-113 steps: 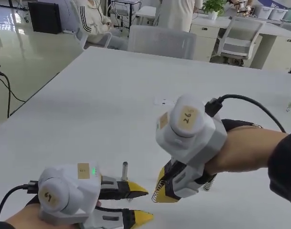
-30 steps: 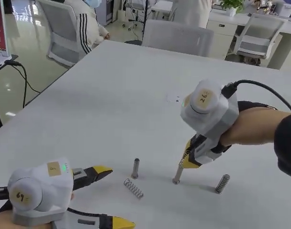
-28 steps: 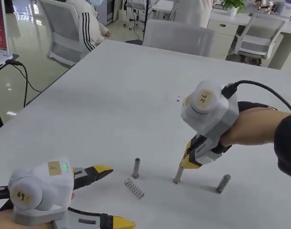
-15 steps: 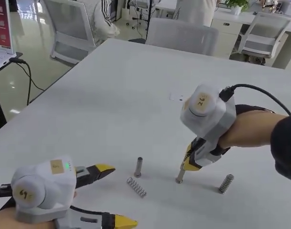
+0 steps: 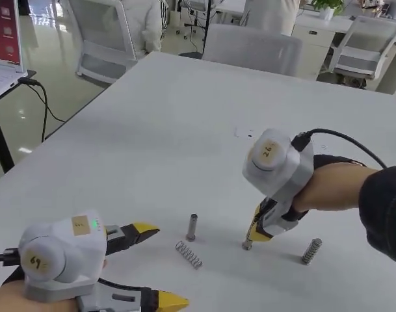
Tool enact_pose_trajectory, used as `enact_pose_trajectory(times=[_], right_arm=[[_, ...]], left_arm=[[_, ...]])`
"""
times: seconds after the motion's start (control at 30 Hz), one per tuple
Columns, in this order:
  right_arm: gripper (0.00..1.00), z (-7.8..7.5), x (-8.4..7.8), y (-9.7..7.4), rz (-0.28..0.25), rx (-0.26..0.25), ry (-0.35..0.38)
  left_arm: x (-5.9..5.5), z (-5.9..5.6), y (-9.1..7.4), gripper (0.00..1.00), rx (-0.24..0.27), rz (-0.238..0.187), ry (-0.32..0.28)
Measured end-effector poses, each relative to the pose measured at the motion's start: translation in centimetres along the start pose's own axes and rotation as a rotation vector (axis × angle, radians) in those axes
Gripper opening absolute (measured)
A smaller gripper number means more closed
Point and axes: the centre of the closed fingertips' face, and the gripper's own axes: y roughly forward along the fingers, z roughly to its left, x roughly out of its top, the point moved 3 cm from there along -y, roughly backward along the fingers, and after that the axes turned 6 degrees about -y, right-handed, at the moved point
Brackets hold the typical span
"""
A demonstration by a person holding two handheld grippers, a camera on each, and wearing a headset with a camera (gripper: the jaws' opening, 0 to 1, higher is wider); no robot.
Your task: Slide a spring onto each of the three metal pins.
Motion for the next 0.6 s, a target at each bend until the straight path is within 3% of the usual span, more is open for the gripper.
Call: enact_pose_trajectory(times=[0.6], right_arm=[[0.09,0.1,-0.5,1.6,0.025,0.005,0.033]], left_arm=[[0.0,0.1,-0.1,0.69,0.005,0.001,0.002]])
